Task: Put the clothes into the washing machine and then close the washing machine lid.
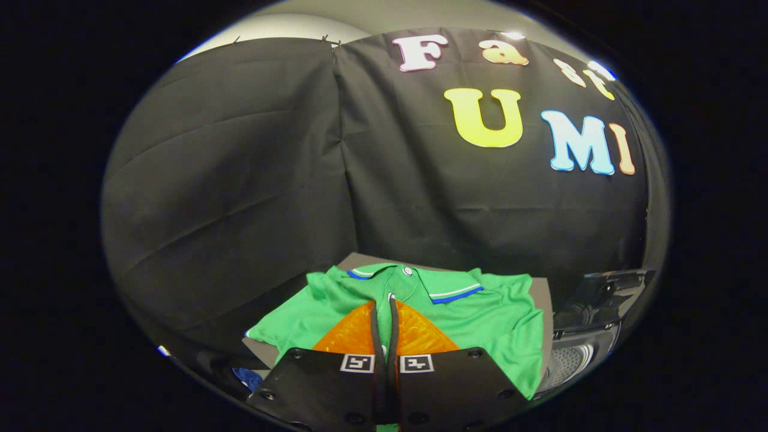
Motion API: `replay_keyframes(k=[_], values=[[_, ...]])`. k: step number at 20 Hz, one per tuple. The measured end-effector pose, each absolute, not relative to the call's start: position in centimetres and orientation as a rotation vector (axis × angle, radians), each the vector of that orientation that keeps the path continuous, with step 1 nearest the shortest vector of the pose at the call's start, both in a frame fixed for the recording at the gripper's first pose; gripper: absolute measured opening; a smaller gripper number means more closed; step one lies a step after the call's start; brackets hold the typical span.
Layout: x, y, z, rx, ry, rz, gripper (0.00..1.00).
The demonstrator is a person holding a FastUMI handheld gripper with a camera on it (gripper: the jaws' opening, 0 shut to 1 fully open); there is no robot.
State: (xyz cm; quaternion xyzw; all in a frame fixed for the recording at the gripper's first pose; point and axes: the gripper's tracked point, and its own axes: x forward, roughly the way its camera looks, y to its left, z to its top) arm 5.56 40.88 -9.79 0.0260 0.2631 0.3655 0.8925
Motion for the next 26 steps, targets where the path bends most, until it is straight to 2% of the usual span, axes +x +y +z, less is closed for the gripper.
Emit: replay_keyframes(k=[12,26], values=[[10.1,31.0,-5.2,0.074,0.413,0.632,0.02],[15.7,15.8,-7.4,0.071,0.391,0.366,0.02]])
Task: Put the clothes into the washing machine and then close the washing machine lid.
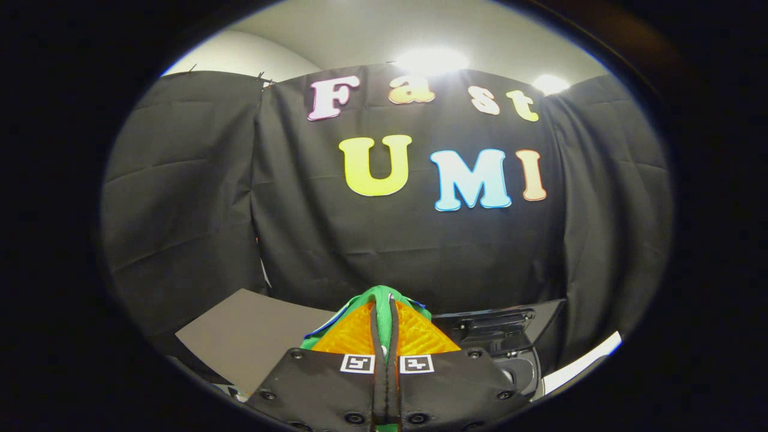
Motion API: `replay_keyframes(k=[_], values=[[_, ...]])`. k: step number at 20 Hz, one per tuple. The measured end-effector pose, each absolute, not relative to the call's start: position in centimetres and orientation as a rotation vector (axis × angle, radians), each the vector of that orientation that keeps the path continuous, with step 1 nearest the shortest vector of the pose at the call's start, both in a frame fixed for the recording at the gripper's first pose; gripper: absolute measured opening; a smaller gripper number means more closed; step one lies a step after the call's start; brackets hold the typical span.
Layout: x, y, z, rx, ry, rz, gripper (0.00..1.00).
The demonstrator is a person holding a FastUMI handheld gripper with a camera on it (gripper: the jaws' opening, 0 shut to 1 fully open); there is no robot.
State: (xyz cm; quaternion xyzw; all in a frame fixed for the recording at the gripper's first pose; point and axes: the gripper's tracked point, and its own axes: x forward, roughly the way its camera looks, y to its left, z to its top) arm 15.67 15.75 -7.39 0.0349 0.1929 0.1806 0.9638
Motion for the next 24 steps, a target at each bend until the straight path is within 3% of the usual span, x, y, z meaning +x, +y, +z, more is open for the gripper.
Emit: replay_keyframes(k=[12,24], values=[[19.3,3.8,-14.0,0.072,0.439,0.182,0.02],[19.7,-0.1,-30.0,0.133,0.656,0.18,0.02]])
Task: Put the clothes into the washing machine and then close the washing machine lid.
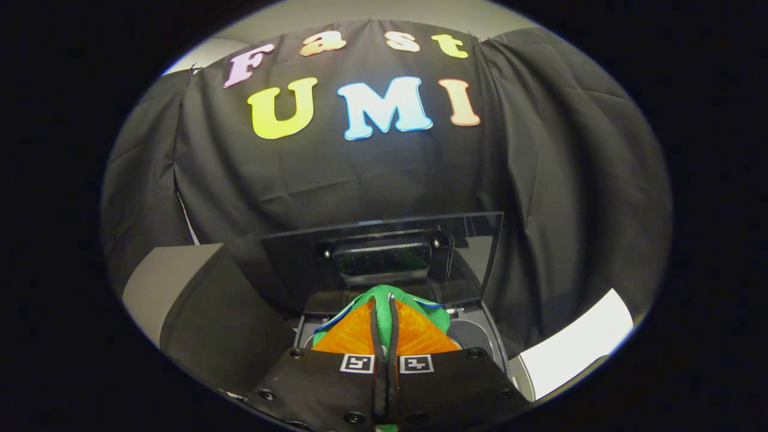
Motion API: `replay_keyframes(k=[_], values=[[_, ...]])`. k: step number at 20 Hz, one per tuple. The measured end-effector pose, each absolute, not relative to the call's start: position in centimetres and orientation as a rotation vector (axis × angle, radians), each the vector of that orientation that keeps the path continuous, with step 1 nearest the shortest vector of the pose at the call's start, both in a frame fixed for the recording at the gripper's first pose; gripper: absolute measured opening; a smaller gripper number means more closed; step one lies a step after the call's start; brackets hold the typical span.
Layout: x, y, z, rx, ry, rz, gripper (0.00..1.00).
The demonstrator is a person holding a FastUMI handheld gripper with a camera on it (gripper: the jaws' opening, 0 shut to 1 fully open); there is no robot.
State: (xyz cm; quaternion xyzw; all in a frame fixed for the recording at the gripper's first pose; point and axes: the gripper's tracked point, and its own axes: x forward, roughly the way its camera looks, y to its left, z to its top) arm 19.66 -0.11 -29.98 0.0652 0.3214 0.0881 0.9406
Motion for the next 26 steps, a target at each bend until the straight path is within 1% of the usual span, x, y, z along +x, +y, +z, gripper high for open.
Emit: replay_keyframes(k=[10,19,22,23,26], values=[[19.3,0.6,-38.3,0.138,0.796,0.195,0.02],[17.2,0.3,-44.2,0.124,0.938,0.164,0.03],[16.3,0.5,-45.4,0.116,0.963,0.168,0.1],[16.3,0.6,-45.1,0.121,0.949,0.169,0.18],[16.8,0.2,-44.0,0.112,0.919,0.154,0.21]])
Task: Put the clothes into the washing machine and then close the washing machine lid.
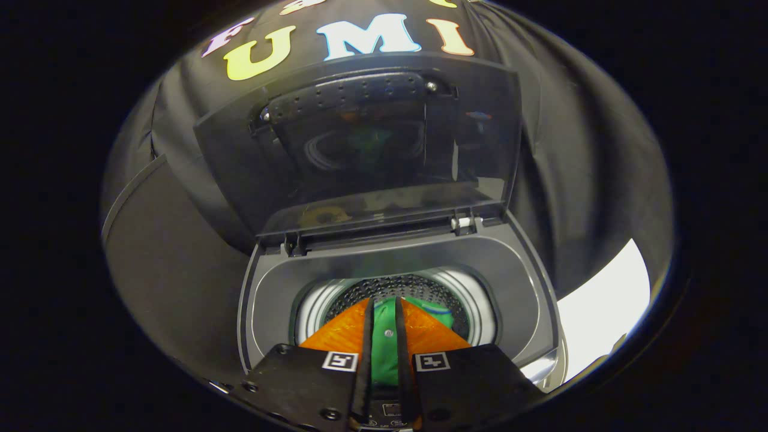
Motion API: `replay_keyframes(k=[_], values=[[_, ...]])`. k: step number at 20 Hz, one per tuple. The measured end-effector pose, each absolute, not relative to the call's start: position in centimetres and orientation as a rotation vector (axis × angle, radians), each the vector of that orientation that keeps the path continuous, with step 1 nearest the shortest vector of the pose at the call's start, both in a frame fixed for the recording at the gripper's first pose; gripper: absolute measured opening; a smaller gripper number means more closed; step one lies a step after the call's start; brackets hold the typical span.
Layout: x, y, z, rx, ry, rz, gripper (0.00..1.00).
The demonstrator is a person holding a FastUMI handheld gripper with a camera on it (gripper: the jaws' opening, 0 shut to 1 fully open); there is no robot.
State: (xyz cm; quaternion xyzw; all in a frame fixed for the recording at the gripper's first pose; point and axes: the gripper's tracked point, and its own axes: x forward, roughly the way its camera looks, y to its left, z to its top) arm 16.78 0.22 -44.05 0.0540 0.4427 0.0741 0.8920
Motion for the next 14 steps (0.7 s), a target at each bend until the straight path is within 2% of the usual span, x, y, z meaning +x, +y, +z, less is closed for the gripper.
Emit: replay_keyframes(k=[5,14], values=[[16.8,0.0,-43.4,0.115,0.888,0.144,0.97],[17.2,-0.3,-40.4,0.11,0.797,0.144,0.98]])
